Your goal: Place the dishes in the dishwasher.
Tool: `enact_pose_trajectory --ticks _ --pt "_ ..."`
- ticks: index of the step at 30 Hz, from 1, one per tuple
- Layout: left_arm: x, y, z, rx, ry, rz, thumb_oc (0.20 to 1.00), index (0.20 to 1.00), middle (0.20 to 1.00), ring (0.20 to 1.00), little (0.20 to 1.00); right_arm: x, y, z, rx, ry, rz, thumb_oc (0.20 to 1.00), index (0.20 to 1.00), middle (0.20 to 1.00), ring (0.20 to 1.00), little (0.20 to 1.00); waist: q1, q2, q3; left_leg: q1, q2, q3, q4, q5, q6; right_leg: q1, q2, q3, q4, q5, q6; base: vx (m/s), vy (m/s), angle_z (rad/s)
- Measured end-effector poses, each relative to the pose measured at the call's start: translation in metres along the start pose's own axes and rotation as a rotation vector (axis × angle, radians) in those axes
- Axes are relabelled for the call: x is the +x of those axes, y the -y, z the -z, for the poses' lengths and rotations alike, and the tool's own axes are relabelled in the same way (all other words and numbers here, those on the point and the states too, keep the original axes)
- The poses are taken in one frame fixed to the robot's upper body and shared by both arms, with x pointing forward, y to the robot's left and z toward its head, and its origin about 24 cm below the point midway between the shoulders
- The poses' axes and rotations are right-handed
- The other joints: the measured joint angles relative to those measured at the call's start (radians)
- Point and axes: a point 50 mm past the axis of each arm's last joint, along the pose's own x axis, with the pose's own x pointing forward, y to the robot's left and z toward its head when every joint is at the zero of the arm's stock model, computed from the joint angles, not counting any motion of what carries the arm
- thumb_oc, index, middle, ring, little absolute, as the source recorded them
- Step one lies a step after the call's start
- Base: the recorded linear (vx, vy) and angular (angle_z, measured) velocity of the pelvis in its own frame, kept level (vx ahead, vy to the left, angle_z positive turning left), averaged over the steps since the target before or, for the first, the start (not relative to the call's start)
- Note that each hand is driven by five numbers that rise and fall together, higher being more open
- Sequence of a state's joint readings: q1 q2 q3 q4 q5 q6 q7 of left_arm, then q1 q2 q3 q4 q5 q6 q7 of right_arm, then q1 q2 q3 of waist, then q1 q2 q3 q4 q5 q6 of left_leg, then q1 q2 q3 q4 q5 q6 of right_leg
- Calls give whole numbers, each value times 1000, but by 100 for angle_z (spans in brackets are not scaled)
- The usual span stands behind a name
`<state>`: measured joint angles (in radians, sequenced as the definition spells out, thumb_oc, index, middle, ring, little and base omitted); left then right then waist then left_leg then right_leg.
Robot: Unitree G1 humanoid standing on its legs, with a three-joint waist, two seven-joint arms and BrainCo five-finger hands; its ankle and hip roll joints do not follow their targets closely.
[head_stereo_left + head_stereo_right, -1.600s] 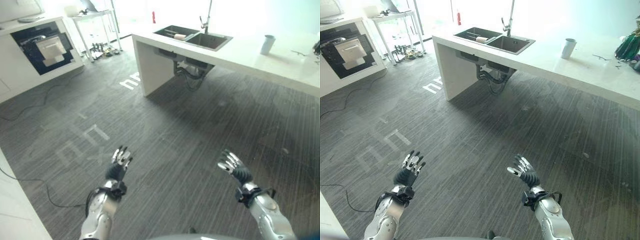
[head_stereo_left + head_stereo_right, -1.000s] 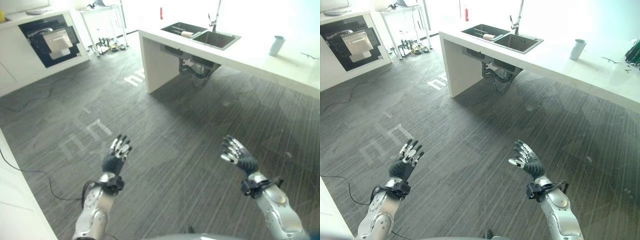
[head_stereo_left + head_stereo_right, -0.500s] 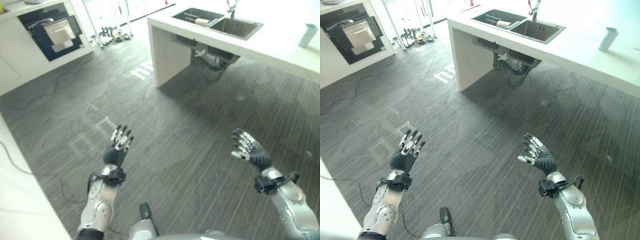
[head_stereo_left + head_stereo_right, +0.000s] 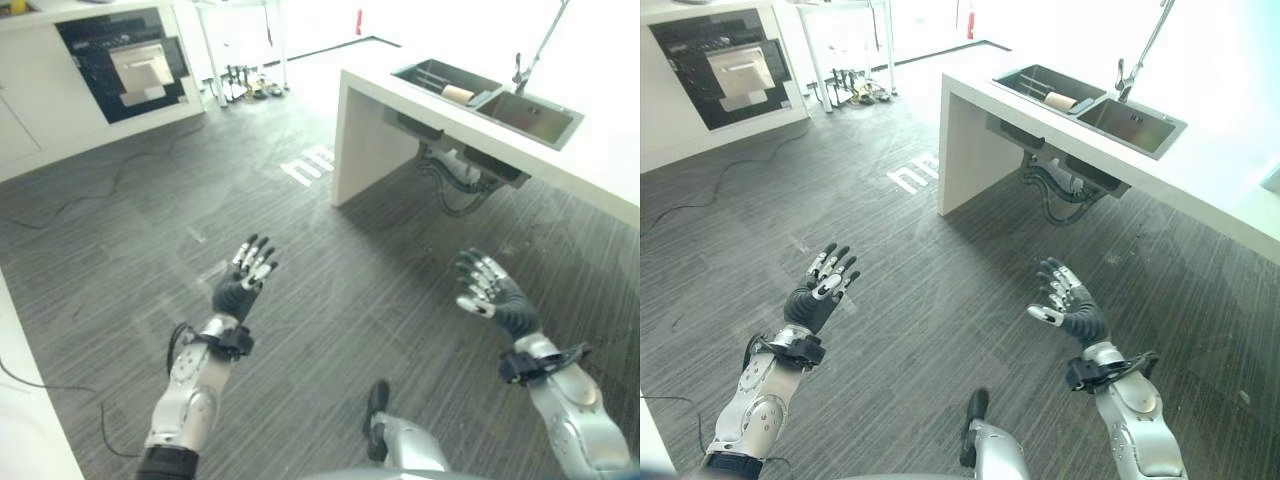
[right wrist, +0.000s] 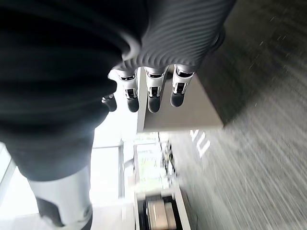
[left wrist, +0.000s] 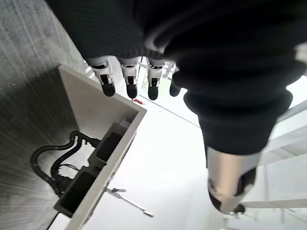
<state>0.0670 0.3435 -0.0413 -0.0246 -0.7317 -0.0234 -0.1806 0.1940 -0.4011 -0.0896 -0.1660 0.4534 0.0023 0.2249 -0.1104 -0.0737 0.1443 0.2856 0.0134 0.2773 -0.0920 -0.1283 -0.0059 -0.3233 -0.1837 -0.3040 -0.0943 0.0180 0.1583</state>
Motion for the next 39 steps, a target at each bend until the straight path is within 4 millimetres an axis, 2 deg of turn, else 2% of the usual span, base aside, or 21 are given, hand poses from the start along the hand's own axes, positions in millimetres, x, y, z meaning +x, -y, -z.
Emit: enact_pose_trajectory --ticks 3,4,6,7,9,10,13,15,17,18,19,20,21,23,25,26,29,31,34,36,39 --pt "0 14 16 -10 -61 61 1000 1000 1000 1000 1000 -4 -1 5 15 -15 26 1000 1000 1000 1000 1000 -31 9 -1 98 44 -29 0 -46 -44 52 -38 62 36 21 8 361 -300 37" --pt "1 20 20 -42 -56 72 1000 1000 1000 1000 1000 -1 2 0 -8 6 33 1000 1000 1000 1000 1000 -20 85 0 164 130 -12 0 -64 -66 59 15 -10 143 98 -23 381 -384 8" --pt "6 22 13 -30 -32 89 1000 1000 1000 1000 1000 1 4 -4 -18 19 37 1000 1000 1000 1000 1000 -25 87 5 153 148 -9 33 -37 -76 68 33 19 166 182 -132 424 -425 20" --pt "10 27 12 -53 -10 91 1000 1000 1000 1000 1000 7 10 -5 -44 16 44 1000 1000 1000 1000 1000 -28 98 14 146 139 -26 49 -12 -70 68 54 5 217 165 -148 261 -260 5" --pt "17 34 1 -47 32 130 1000 1000 1000 1000 1000 21 8 -26 -69 97 26 1000 1000 1000 1000 1000 -22 108 11 132 197 28 142 44 -67 93 97 1 240 105 -183 382 -437 -26" --pt "20 38 -2 -45 40 147 1000 1000 1000 1000 1000 29 7 -36 -76 144 18 1000 1000 1000 1000 1000 -26 97 9 115 231 -5 214 133 -143 115 127 -13 239 72 -186 465 -592 -34" --pt "16 36 -1 -50 39 138 1000 1000 1000 1000 1000 25 4 -40 -81 162 -1 1000 1000 1000 1000 1000 -23 87 -1 70 274 -29 366 273 -198 180 184 7 193 44 -217 285 -397 -33" --pt "9 28 -1 -62 42 101 1000 1000 1000 1000 1000 23 -1 -44 -88 178 -33 1000 1000 1000 1000 1000 -18 77 -6 -15 289 -68 529 353 -206 212 213 53 161 30 -251 235 -305 -61" --pt "5 26 -1 -97 49 93 1000 1000 1000 1000 1000 20 -1 -41 -89 167 -39 1000 1000 1000 1000 1000 -20 59 -6 -203 232 -108 805 304 -197 223 219 96 154 8 -293 211 -229 -40" --pt "3 28 -3 -110 57 98 1000 1000 1000 1000 1000 18 0 -38 -86 154 -40 1000 1000 1000 1000 1000 -18 38 -5 -321 186 -102 922 230 -157 254 212 103 127 9 -298 242 -98 -21" --pt "1 30 -7 -123 78 108 1000 1000 1000 1000 1000 16 -1 -36 -81 146 -42 1000 1000 1000 1000 1000 -4 12 -4 -452 141 -99 970 142 -77 291 207 114 103 7 -303 280 58 -18" --pt "-2 31 -12 -125 104 112 1000 1000 1000 1000 1000 16 -2 -38 -79 157 -48 1000 1000 1000 1000 1000 13 -6 -1 -519 119 -93 932 98 -22 301 205 128 88 4 -300 214 119 -57" --pt "-6 27 -18 -118 141 98 1000 1000 1000 1000 1000 19 -7 -42 -82 176 -82 1000 1000 1000 1000 1000 47 -15 4 -552 107 -64 751 76 6 332 206 152 62 12 -275 260 210 -79" --pt "-8 20 -31 -68 218 90 1000 1000 1000 1000 1000 25 -12 -55 -99 230 -131 1000 1000 1000 1000 1000 41 12 -2 -539 120 -50 364 103 -15 404 233 159 36 -8 -250 297 300 -59" --pt "-10 18 -52 -6 336 107 1000 1000 1000 1000 1000 24 -14 -62 -126 250 -182 1000 1000 1000 1000 1000 37 49 -7 -480 132 -112 39 149 -42 453 263 200 46 -43 -198 315 364 -49" --pt "-11 20 -67 12 423 112 1000 1000 1000 1000 1000 23 -15 -67 -132 261 -214 1000 1000 1000 1000 1000 40 53 -5 -470 137 -164 -6 157 -50 464 270 210 46 -37 -208 235 313 -65" --pt "-18 28 -116 83 734 138 1000 1000 1000 1000 1000 19 -25 -98 -216 360 -307 1000 1000 1000 1000 1000 50 40 -4 -391 108 -152 -4 192 -57 525 242 210 45 -39 -205 258 434 -54" --pt "-18 35 -131 154 823 137 1000 1000 1000 1000 1000 15 -27 -113 -218 429 -307 1000 1000 1000 1000 1000 46 31 -6 -356 64 -119 -4 208 -23 549 210 208 44 -60 -171 247 467 -12" --pt "-10 45 -145 175 894 162 1000 1000 1000 1000 1000 12 -22 -120 -210 477 -250 1000 1000 1000 1000 1000 39 67 -11 -297 18 -104 -5 221 66 584 204 195 64 -105 -104 195 352 17" --pt "-6 47 -143 157 879 164 1000 1000 1000 1000 1000 11 -22 -113 -154 475 -208 1000 1000 1000 1000 1000 34 76 -8 -257 -3 -132 1 244 99 538 171 158 246 -164 -48 190 337 34" --pt "-2 48 -143 162 845 171 1000 1000 1000 1000 1000 11 -22 -112 -142 482 -169 1000 1000 1000 1000 1000 44 77 -15 -243 -70 -154 2 208 140 431 20 103 317 -204 -26 180 332 28"
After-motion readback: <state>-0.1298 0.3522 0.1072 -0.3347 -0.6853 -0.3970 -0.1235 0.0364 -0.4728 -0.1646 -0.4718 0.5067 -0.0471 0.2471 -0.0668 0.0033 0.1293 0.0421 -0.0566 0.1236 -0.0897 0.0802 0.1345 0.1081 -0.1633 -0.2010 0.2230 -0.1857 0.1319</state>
